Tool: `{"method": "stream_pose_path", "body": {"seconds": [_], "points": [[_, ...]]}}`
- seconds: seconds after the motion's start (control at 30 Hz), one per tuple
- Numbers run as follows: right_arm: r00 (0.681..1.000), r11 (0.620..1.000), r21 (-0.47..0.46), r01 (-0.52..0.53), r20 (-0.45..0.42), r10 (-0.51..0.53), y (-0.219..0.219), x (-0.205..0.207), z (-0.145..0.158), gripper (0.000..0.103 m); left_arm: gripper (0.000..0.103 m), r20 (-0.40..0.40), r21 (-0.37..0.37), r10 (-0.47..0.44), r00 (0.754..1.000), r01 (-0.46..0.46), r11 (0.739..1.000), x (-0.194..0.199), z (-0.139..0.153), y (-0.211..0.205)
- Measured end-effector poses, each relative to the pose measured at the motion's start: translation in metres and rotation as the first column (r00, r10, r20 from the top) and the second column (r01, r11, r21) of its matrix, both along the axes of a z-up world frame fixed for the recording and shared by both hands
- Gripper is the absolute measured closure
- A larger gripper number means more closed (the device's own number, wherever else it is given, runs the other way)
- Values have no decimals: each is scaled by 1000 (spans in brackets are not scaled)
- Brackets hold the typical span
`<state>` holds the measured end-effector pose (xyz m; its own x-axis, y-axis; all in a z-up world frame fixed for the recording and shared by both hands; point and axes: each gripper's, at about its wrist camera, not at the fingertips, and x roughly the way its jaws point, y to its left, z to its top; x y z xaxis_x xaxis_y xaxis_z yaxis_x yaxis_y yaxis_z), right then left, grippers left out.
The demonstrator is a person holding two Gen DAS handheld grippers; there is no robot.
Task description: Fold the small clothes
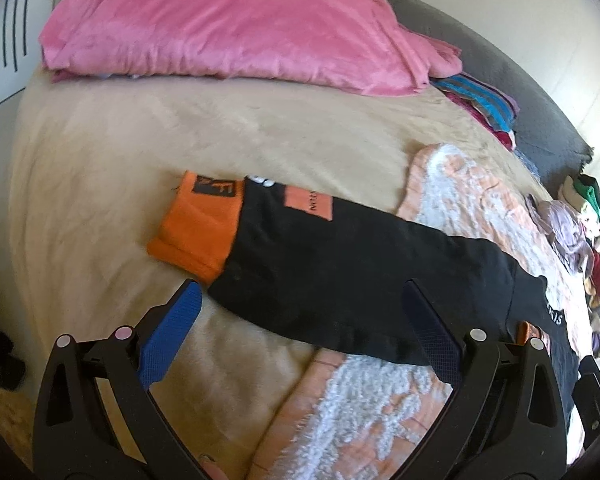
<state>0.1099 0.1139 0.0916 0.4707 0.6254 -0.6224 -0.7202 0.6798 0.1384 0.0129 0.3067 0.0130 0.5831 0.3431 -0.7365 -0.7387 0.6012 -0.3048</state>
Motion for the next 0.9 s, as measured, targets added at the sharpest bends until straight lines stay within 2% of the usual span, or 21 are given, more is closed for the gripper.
{"method": "stream_pose_path", "body": {"seconds": [0.13,0.33,0.53,0.6,0.67,0.73,0.83,0.9], "points": [[999,999,-23,-31,-6,31,12,-3,-5,5,10,-11,-11,25,1000,-25,1000,-3,-5,7],[995,994,-65,-87,-45,84,32,-4,-20,5,10,-19,-70,85,996,-86,994,-9,-19,24],[995,991,-121,-62,-79,53,38,0,-38,5,11,-43,-30,108,993,-110,993,5,-23,30],[995,991,-120,-51,-89,40,33,2,-41,5,24,-47,-14,116,992,-117,993,10,-22,33],[995,992,-118,-36,-94,25,29,3,-43,5,54,-116,35,126,985,-123,992,24,-23,34],[995,993,-112,-21,-96,10,22,3,-41,5,65,-138,52,116,984,-109,993,34,-25,36],[996,996,-89,11,-90,-19,5,2,-36,5,86,-117,68,99,988,-91,994,35,-21,35],[995,996,-78,30,-92,-38,-5,2,-35,5,91,-67,62,82,994,-78,995,30,-17,32]]}}
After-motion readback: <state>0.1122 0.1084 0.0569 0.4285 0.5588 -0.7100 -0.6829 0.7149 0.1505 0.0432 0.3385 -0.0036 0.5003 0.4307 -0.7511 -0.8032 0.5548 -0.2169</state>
